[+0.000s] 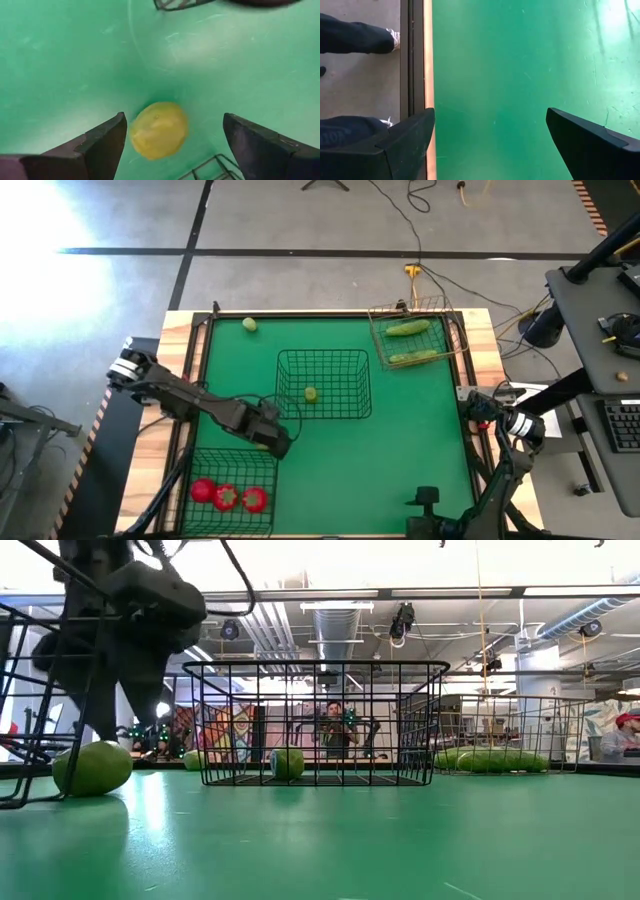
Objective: Sort produce into baskets
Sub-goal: Put the bottom green lime into the top black wire basket
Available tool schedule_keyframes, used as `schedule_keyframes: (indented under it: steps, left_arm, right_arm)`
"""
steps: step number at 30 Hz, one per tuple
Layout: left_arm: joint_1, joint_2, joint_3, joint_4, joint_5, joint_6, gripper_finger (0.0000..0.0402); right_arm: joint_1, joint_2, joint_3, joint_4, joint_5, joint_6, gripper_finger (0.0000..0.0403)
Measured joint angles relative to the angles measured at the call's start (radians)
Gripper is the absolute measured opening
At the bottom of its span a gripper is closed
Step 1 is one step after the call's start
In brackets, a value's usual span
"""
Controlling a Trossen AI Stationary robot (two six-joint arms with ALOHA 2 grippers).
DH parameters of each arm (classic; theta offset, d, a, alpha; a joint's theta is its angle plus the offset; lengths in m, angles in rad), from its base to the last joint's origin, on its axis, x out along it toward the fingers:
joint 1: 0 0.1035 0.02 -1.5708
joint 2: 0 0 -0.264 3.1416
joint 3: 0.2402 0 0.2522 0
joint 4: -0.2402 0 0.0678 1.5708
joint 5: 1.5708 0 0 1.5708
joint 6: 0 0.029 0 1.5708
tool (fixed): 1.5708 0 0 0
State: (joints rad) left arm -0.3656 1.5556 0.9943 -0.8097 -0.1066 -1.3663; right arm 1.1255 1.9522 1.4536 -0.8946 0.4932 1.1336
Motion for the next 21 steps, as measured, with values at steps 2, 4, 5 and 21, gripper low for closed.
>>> schedule_keyframes:
  steps: [2,4,5,21]
  left_arm:
    - [0.0,-0.033,-0.049,0.047,-0.001,-0.02,0.0311]
    - [0.0,-0.066,-0.084,0.066,-0.012,-0.046,0.0311]
    - [0.0,-0.079,-0.098,0.067,-0.021,-0.055,0.0311]
    - [0.005,-0.25,-0.228,0.189,-0.063,-0.086,0.0311]
  right_arm:
    - [0.0,0.0,0.0,0.0,0.0,0.0,0.0376]
    - [0.0,0.0,-0.001,0.0,0.0,0.001,0.0376]
    - [0.0,0.0,-0.001,0.0,0.0,0.001,0.0376]
    - [-0.002,0.0,-0.001,-0.004,0.004,0.011,0.0376]
